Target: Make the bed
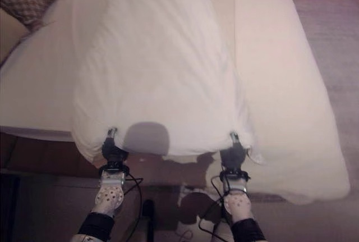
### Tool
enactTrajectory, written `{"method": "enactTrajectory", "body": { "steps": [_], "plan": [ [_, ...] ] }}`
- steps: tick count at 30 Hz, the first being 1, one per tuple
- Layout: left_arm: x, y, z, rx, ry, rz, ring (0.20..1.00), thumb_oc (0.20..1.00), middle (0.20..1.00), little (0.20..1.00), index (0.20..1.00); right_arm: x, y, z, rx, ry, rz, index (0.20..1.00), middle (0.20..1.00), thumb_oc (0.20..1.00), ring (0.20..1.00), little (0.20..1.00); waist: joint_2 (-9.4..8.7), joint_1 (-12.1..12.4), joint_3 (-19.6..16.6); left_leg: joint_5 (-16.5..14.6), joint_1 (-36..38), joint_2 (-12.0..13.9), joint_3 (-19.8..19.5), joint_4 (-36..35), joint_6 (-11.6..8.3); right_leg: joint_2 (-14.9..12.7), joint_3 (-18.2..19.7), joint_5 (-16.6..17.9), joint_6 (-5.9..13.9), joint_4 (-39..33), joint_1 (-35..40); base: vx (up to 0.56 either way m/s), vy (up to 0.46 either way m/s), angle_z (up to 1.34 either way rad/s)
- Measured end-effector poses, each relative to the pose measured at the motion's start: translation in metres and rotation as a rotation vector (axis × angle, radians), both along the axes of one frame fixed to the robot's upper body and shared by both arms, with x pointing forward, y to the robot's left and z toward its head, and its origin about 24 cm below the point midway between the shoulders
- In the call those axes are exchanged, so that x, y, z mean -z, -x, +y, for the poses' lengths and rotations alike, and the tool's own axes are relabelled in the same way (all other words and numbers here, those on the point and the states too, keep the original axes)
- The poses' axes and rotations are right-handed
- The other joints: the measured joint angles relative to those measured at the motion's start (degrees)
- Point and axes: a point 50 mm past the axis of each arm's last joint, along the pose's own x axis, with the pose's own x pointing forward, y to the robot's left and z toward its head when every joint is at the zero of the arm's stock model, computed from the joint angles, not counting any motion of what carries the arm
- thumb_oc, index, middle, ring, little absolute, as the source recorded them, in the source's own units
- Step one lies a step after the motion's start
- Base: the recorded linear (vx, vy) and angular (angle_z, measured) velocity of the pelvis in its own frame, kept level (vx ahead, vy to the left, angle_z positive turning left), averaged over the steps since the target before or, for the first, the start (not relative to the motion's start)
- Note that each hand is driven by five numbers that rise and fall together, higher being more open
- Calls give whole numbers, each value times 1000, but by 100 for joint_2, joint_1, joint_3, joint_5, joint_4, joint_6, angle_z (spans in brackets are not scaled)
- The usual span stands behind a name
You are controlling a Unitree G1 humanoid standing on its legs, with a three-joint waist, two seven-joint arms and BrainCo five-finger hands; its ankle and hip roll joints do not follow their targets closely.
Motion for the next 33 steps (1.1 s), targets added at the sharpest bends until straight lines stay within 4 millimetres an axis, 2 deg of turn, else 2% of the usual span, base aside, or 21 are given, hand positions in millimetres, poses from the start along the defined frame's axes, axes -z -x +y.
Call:
{"method": "enactTrajectory", "body": {
  "steps": [1,2,3,4,5,6,7,8,12,15,18,19,20,22,24,25,26,28,30,32,33],
  "plan": [
    [-2,-1,-3,7,4,-6,200,200,200,200,200,0,0,-1,1,2,-1,200,200,200,200,200,-8,-36,-3,-62,-57,-103,-20,37,111,137,41,-193,75,109,-112,-46,513,-36],
    [-1,0,6,-17,-4,-7,200,200,200,200,200,-1,0,4,-18,3,-4,200,200,200,200,200,-57,67,-22,125,-77,-13,97,-165,140,596,399,-833,377,605,-429,-61,221,-26],
    [1,1,6,-17,0,-1,200,200,200,200,200,-2,1,5,-22,4,-9,200,200,200,200,200,-67,22,-28,231,-45,-106,138,-281,191,854,346,-972,386,678,-433,-60,291,-35],
    [2,5,8,-26,4,-1,200,200,200,200,200,-5,0,9,-41,14,-22,200,200,200,200,200,-58,21,-17,413,22,-141,250,-571,263,1113,71,-1465,211,1161,-649,-2,114,-12],
    [4,7,9,-31,8,5,200,200,200,200,200,-3,1,9,-44,17,-15,200,200,200,200,200,-58,-1,-17,469,96,-199,306,-738,288,1347,-82,-1607,125,1271,-665,13,149,-17],
    [5,9,9,-34,2,8,200,200,200,200,200,-3,1,9,-50,29,-18,200,200,200,200,200,-37,-22,-5,575,198,-267,330,-948,315,1633,-31,-1711,-120,1275,-631,40,107,-9],
    [6,10,8,-32,-16,10,200,200,200,200,200,0,2,6,-46,41,-6,200,200,200,200,200,-33,-22,-2,623,276,-297,332,-1047,317,1776,112,-1741,-98,1298,-602,40,77,-2],
    [6,10,7,-27,-22,13,200,200,200,200,200,2,4,3,-42,52,0,200,200,200,200,200,-33,-15,-2,652,340,-331,307,-1102,318,1869,216,-1724,-168,1225,-537,43,60,-2],
    [10,14,1,2,-19,28,200,200,200,200,200,7,10,-6,-31,100,0,200,200,200,200,200,51,-98,19,726,657,-546,65,-1339,296,1919,716,-1815,-375,1296,-262,-16,24,14],
    [9,15,1,0,-17,30,200,200,200,200,200,7,10,-7,-31,103,-3,200,200,200,200,200,144,-154,41,894,672,-541,5,-1608,275,1890,689,-1812,-381,1226,-314,-33,-52,16],
    [11,18,-4,16,-10,44,200,200,200,200,200,8,10,-12,-20,115,7,200,200,200,200,200,370,-143,63,955,606,-563,-35,-1508,182,1881,602,-1781,-411,1200,-291,-97,-73,11],
    [9,17,-5,16,-7,37,200,200,200,200,200,10,10,-13,-19,119,14,200,200,200,200,200,394,-137,77,945,552,-574,-76,-1392,142,1875,600,-1791,-423,1255,-314,-89,-48,13],
    [9,16,-6,13,0,40,200,200,200,200,200,8,7,-15,-18,131,14,200,200,200,200,200,423,-159,92,1023,519,-544,-99,-1324,0,1759,621,-1830,-479,1343,-320,-60,-28,21],
    [6,14,-9,16,9,37,200,200,200,200,200,6,6,-17,-12,133,9,200,200,200,200,200,370,-129,93,1266,433,-682,-237,-1155,-126,1606,646,-1879,-547,1434,-367,-16,10,6],
    [6,15,-5,0,11,38,200,200,200,200,200,-1,2,-14,-19,128,-14,200,200,200,200,200,331,-86,112,1179,291,-693,-513,-952,-77,1519,611,-1869,-609,1466,-437,1,69,-21],
    [3,14,-4,-6,2,24,200,200,200,200,200,-4,0,-12,-22,123,-27,200,200,200,200,200,323,-71,101,961,192,-336,-936,-915,-258,1498,499,-1788,-651,1429,-471,6,172,-5],
    [1,13,-4,-5,-9,20,200,200,200,200,200,-3,0,-13,-19,124,-23,200,200,200,200,200,288,-71,114,917,160,-93,-1144,-977,-313,1514,449,-1780,-660,1430,-494,12,212,6],
    [-3,12,-6,-1,-16,7,200,200,200,200,200,-2,2,-17,-11,133,-18,200,200,200,200,200,257,-65,109,912,300,743,-1155,-1685,-342,1609,395,-1857,-660,1574,-623,18,301,9],
    [-2,13,-7,2,-15,10,200,200,200,200,200,-2,2,-18,-11,137,-17,200,200,200,200,200,301,-85,111,912,504,959,-1140,-2134,-350,1635,394,-1896,-568,1674,-674,-10,352,-6],
    [-4,12,-10,14,-21,-2,200,200,200,200,200,-1,3,-19,-4,138,-14,200,200,200,200,200,355,-123,121,962,643,904,-1096,-2260,-279,1665,331,-1907,-412,1715,-714,-40,401,-4],
    [-6,11,-12,24,-26,-6,200,200,200,200,200,-5,1,-20,9,134,-28,200,200,200,200,200,394,-147,125,1058,627,835,-1111,-2245,-368,1643,308,-1906,-333,1733,-745,23,608,20]
  ]
}}
